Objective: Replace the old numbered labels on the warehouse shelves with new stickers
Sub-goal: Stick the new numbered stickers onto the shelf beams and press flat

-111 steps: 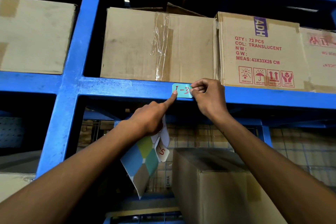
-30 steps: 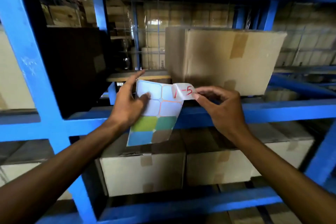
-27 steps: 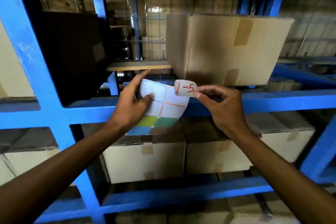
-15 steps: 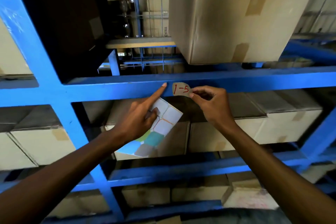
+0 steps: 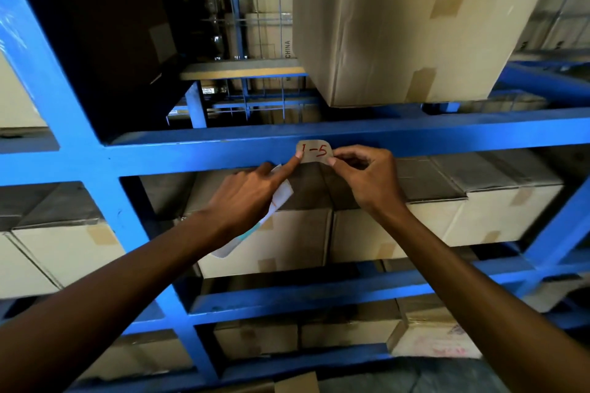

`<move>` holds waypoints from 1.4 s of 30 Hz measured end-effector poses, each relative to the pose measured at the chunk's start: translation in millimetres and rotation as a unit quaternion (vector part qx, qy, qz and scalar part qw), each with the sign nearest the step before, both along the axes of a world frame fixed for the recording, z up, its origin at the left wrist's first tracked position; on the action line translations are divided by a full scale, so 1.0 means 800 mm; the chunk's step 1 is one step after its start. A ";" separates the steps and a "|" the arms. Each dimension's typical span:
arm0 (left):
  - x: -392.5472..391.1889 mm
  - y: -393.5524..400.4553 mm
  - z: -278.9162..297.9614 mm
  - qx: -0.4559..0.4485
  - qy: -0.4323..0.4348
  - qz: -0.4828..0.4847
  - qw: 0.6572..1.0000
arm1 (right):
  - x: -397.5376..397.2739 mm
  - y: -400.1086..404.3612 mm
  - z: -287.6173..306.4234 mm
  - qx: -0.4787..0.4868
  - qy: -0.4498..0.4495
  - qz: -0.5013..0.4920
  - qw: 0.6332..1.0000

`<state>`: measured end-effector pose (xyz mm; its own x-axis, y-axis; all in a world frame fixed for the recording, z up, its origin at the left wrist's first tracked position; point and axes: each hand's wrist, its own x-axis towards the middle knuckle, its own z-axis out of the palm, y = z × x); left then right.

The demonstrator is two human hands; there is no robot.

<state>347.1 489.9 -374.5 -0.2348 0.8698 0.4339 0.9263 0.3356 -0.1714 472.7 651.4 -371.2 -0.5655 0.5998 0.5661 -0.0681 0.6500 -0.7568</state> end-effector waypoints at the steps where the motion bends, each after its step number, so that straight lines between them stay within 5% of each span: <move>1: 0.002 -0.001 0.002 -0.005 0.008 0.007 1.000 | 0.000 0.000 0.000 -0.004 -0.002 -0.001 1.000; 24: 0.015 -0.005 0.010 -0.062 0.033 0.064 0.995 | -0.010 0.004 -0.003 -0.043 0.019 -0.033 0.998; 42: 0.007 0.001 0.014 -0.028 0.005 0.035 0.999 | -0.002 0.013 0.005 0.070 -0.007 -0.048 0.996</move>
